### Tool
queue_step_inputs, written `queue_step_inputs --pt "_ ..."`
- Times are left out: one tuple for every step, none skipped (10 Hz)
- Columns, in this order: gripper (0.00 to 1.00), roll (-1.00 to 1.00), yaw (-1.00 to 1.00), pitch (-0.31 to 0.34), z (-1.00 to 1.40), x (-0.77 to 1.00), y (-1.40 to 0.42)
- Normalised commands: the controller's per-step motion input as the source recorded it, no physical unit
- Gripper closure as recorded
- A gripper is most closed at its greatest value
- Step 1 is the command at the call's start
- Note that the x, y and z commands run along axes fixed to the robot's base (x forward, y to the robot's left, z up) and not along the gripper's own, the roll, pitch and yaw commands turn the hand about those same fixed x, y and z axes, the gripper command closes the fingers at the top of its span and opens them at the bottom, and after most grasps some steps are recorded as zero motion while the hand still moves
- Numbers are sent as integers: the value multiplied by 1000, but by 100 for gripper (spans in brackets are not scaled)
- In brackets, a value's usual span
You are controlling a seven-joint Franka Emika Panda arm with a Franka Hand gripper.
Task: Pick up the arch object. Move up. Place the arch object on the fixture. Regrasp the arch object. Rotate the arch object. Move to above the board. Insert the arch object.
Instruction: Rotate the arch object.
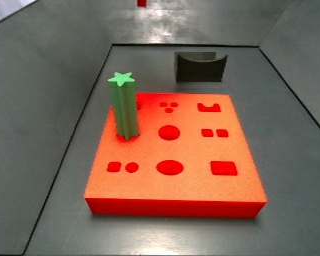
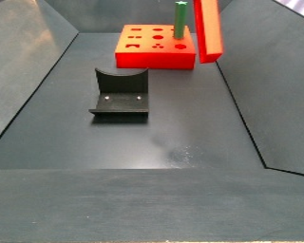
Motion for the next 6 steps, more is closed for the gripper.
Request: queue_step_inputs --pt "100 -1000 -50 -105 10 -10 6" --pt "100 -1000 -57 -105 14 -20 24" --pt "100 -1000 -64 -103 13 -25 20" --pt "100 -1000 -72 -98 10 -28 13" --pt "100 -1000 -77 -94 11 -25 17" --pt "100 -1000 -81 -90 12 -28 19"
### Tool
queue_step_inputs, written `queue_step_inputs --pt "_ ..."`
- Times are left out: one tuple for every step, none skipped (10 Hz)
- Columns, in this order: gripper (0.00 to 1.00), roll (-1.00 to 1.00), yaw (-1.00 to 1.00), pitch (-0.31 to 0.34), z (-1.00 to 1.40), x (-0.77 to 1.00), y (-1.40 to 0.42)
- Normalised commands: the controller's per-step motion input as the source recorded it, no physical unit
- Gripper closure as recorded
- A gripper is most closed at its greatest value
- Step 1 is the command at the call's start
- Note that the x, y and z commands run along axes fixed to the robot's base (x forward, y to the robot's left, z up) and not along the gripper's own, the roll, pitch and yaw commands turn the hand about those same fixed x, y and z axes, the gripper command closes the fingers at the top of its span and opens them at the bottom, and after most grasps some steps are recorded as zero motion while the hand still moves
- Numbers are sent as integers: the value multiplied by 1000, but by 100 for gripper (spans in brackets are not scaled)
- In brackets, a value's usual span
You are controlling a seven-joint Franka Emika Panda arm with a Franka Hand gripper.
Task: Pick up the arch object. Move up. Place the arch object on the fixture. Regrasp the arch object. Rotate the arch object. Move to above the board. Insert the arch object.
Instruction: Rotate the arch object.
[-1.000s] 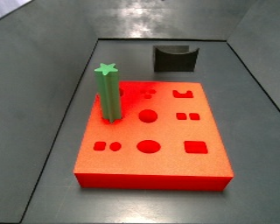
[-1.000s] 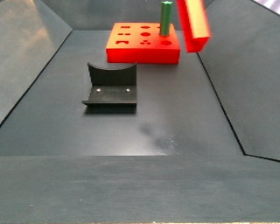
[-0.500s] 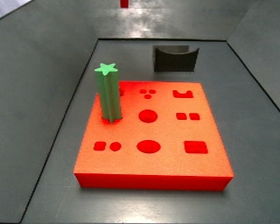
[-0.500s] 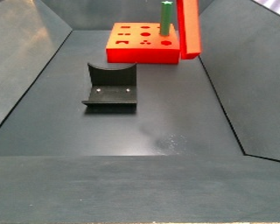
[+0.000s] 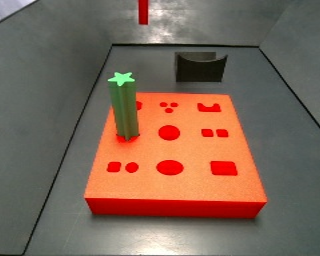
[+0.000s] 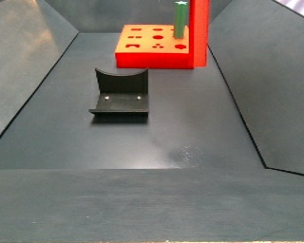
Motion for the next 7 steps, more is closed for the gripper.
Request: queue_step_inputs --pt "100 -1000 -87 -87 9 -28 14" --pt "100 -1000 -88 -85 8 -28 16" --pt "100 -838 -74 -73 7 -27 17" --pt "100 -676 -58 -63 3 -28 13" --pt "100 -333 -20 -52 0 -17 7" --pt "100 -188 -71 -47 0 -170 25" --pt "100 -303 -88 -43 -1000 0 0"
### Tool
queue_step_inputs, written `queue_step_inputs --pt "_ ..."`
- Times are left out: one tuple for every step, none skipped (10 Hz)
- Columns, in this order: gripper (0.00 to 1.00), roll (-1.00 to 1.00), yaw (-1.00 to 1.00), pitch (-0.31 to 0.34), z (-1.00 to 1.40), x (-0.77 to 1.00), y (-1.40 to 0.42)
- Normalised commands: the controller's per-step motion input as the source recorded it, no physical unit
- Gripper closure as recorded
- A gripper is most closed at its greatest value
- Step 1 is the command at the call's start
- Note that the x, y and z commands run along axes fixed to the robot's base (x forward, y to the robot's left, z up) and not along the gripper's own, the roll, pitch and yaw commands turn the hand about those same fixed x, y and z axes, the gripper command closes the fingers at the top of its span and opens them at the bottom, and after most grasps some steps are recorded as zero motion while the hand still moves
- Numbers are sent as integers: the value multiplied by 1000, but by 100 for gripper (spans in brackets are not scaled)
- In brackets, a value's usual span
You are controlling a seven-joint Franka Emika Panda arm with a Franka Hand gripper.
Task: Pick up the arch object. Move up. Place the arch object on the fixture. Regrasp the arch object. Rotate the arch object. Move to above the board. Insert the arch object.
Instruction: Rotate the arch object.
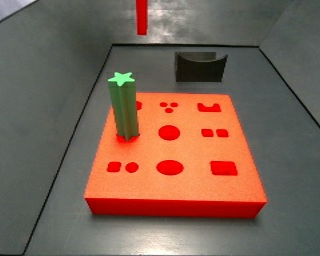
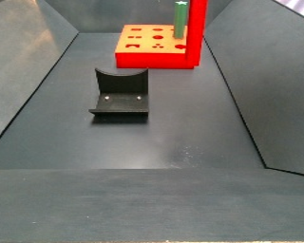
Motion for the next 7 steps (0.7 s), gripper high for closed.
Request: queue_step_inputs --pt "100 -298 -73 -64 -1000 20 3" --pt "100 -267 -60 -56 -1000 40 12" --pt "100 -203 -44 -31 -1000 42 14" --pt "100 -171 -34 -37 -1000 39 12" --pt "100 -155 -32 -52 -1000 37 16" --pt "100 -151 -33 -62 -1000 34 18" --pt "100 -150 -33 -75 -786 20 17"
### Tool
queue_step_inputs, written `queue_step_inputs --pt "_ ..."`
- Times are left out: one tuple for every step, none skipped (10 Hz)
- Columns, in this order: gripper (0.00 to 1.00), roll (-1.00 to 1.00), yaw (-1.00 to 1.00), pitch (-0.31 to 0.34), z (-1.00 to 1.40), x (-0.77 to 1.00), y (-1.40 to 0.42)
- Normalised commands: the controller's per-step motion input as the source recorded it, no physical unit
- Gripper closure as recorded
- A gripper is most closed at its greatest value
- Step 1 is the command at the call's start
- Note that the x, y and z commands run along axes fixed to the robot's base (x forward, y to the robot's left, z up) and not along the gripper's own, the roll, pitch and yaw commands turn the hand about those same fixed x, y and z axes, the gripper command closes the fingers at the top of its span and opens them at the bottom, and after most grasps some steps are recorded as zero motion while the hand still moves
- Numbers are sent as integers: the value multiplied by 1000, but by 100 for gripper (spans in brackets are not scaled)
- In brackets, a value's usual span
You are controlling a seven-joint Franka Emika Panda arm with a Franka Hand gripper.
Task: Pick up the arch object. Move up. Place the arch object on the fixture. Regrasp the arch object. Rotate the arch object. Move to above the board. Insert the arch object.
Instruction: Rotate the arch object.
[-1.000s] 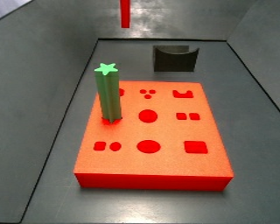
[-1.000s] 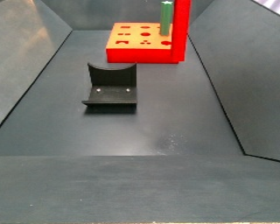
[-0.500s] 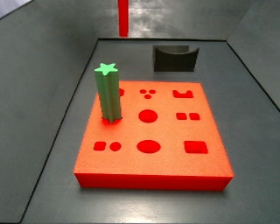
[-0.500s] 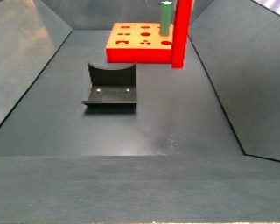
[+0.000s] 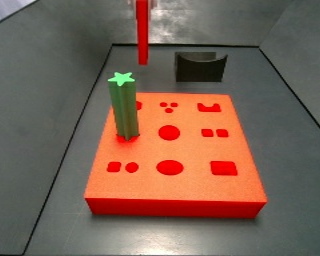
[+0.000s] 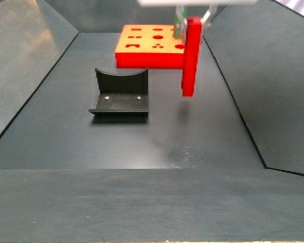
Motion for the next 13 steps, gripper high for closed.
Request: queue_step_inputs --pt "100 -149 -31 -77 -611 15 16" --pt "100 -150 -31 -74 -439 15 15" --pt "100 -150 -31 -74 -272 15 14" --pt "0 49 -30 -63 0 0 0" --pt "0 48 -30 -59 1000 0 0" --pt "0 47 -30 -51 1000 -7 -1" --pt "0 41 -25 -13 1000 -29 -2" --pt "0 38 -21 1 873 -26 -1" --pt "0 33 -17 21 632 -16 0" --pt "0 32 -16 33 507 -9 1" --pt "0 28 -14 55 256 6 3" --pt "0 4 -1000 11 0 0 83" --pt "0 1 -1000 10 -26 11 78"
